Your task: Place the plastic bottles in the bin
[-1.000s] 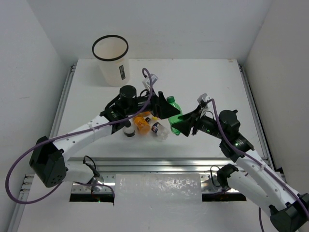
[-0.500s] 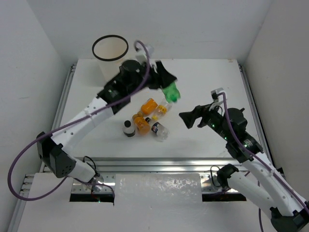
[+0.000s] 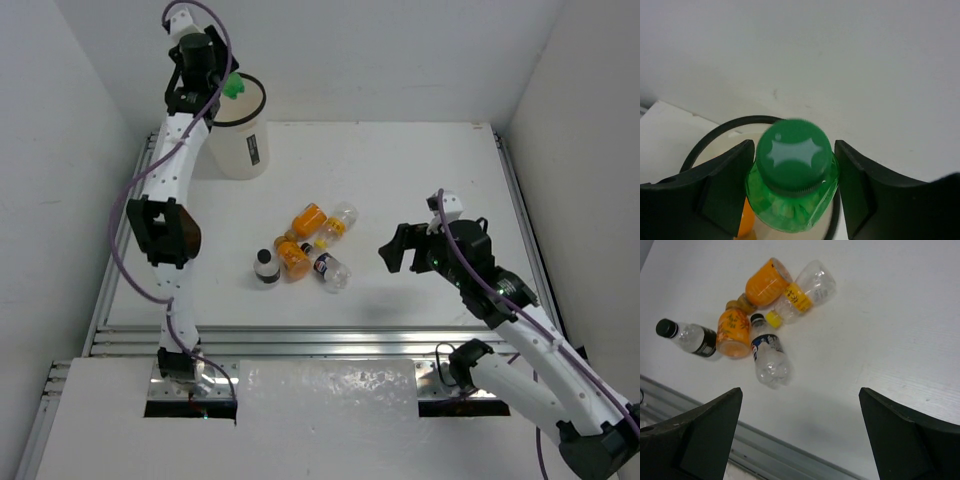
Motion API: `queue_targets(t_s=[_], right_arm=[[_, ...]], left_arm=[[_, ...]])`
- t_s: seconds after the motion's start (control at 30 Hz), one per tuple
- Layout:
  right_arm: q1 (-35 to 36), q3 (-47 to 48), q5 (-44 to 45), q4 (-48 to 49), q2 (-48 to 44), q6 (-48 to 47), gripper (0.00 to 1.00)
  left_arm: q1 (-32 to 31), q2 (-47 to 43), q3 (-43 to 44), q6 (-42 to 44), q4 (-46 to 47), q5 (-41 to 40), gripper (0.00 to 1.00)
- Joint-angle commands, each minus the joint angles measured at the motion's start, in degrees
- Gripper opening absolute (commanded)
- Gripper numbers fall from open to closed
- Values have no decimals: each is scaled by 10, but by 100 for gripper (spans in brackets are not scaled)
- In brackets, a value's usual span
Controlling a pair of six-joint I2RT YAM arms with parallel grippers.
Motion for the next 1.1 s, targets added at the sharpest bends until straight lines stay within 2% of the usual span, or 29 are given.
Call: queue_targets(t_s=[0.0,0.03,0.07,0.17,0.27,0.37,0.43,0.47,0.5,0.53,0.57,0.67,0.73,0.83,0.87,1.07], right_arm=[[1,16,-55,5,11,-9,99],[1,14,-65,13,13,-12,99],[1,12,-96,20,18,-19,99],[1,3,-164,59,50,-38,99],[4,-7,-217,108,111,-70,99],[21,19,-205,123,208,-106,98],[33,55,-189,127,289,-121,97],[37,71,-190,127,316,-141,96],[43,108,-178,113,344,-148,96],[46,125,-179,107,394,-156,95],[49,156,-176,96,418,-168,95],[55,197,-182,79,497,-183,92],[61,210,-200,71,539,-191,90],[76,210,-204,73,565,-189,82],[82,209,-203,73,577,-189,76],[99,186,-192,86,586,-176,76]], left_arm=[[8,54,80,48,9,-1,62],[8,52,73,47,24,5,78],[8,47,66,49,36,11,99],[5,7,63,48,51,22,100],[-10,-66,46,57,25,1,100],[-27,-178,-5,49,-31,0,100],[-28,-290,-106,5,-62,48,100],[-28,-330,-209,-9,-72,68,100],[-28,-418,-271,-25,-68,105,100],[-28,-463,-328,-61,-62,121,100],[-28,-543,-437,-77,-47,142,100],[-32,-668,-604,-117,-9,205,100],[-35,-704,-665,-116,-9,234,100],[-36,-743,-685,-94,-44,257,100],[-36,-760,-702,-84,-47,267,100],[-37,-810,-750,-24,-110,250,100]])
